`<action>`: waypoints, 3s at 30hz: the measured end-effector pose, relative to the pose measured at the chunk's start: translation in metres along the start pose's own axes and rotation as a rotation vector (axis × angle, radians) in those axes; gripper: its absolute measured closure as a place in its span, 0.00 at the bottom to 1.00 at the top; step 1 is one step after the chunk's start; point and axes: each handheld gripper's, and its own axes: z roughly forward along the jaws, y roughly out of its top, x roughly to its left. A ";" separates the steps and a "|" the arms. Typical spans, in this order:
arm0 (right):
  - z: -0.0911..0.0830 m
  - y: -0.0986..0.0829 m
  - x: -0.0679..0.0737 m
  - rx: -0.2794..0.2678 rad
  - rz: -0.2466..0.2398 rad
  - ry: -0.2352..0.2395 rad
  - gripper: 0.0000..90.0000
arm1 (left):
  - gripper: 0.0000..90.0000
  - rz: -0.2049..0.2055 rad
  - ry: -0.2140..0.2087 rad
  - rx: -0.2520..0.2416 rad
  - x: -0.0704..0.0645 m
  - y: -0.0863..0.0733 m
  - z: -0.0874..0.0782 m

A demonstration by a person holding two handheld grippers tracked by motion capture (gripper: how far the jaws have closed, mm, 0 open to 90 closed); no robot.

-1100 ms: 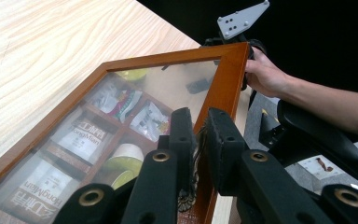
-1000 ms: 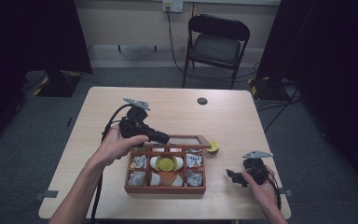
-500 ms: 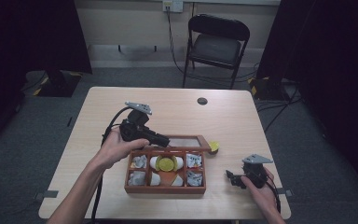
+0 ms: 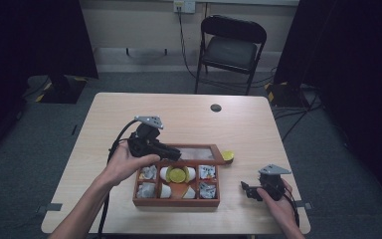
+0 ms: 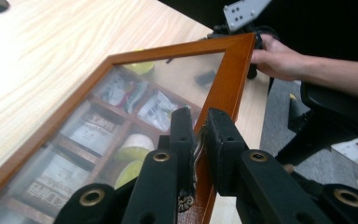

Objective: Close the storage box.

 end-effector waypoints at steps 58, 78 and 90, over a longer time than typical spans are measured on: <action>-0.001 0.000 0.000 0.001 0.004 -0.004 0.12 | 0.91 0.170 0.002 0.188 -0.022 -0.061 0.059; 0.000 0.000 0.000 0.001 0.003 -0.004 0.12 | 0.91 0.137 -0.001 0.208 -0.017 -0.075 0.071; 0.000 0.000 0.000 0.001 0.004 -0.004 0.12 | 0.67 0.107 0.008 0.150 -0.017 -0.074 0.068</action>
